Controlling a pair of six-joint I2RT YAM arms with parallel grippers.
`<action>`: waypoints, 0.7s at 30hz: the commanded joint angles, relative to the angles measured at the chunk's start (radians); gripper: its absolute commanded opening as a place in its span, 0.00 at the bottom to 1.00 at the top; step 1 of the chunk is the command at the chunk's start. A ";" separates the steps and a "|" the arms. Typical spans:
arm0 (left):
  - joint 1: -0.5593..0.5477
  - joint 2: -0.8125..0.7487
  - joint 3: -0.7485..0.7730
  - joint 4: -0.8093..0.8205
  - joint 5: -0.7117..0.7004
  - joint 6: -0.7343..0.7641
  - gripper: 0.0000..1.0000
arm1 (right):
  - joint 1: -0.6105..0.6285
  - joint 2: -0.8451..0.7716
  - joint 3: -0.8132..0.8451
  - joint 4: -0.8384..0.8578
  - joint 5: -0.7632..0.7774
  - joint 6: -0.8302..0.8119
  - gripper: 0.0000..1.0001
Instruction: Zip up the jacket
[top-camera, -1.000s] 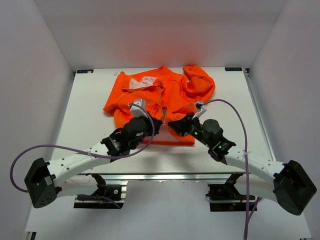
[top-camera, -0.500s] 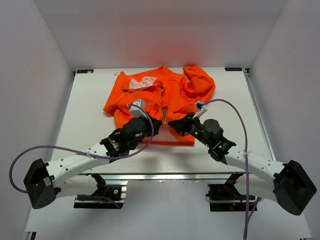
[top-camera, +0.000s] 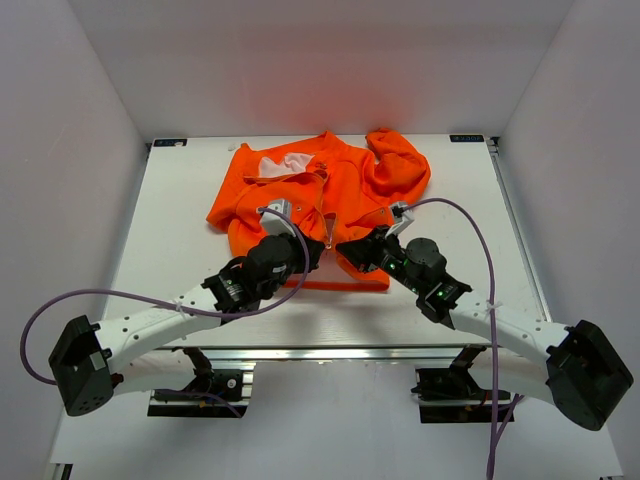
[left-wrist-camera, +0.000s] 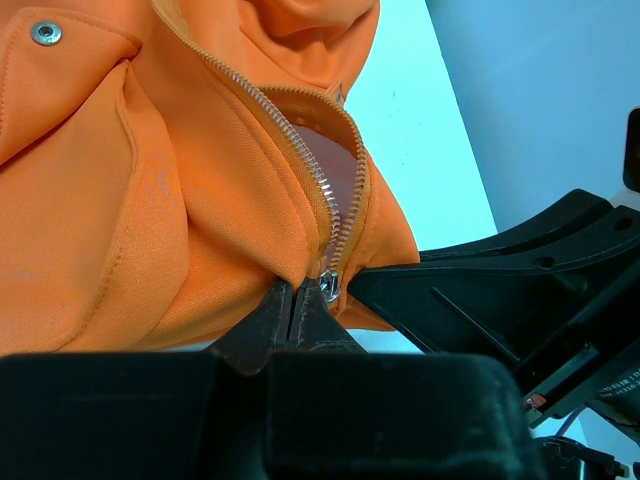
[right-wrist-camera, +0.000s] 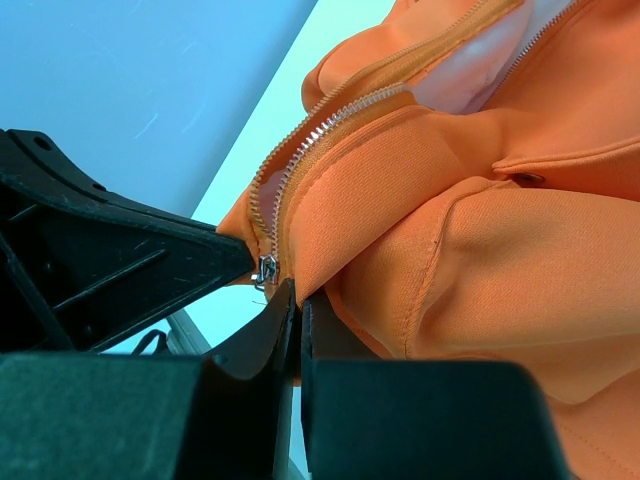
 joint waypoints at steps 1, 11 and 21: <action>-0.005 0.000 0.010 0.035 0.032 -0.003 0.00 | -0.001 0.000 0.031 0.112 -0.034 0.010 0.00; -0.005 -0.013 0.007 0.032 0.050 -0.001 0.00 | -0.001 0.027 0.029 0.136 -0.011 0.028 0.00; -0.005 -0.023 -0.008 -0.052 0.108 -0.003 0.00 | -0.001 0.028 0.058 0.173 -0.008 0.028 0.00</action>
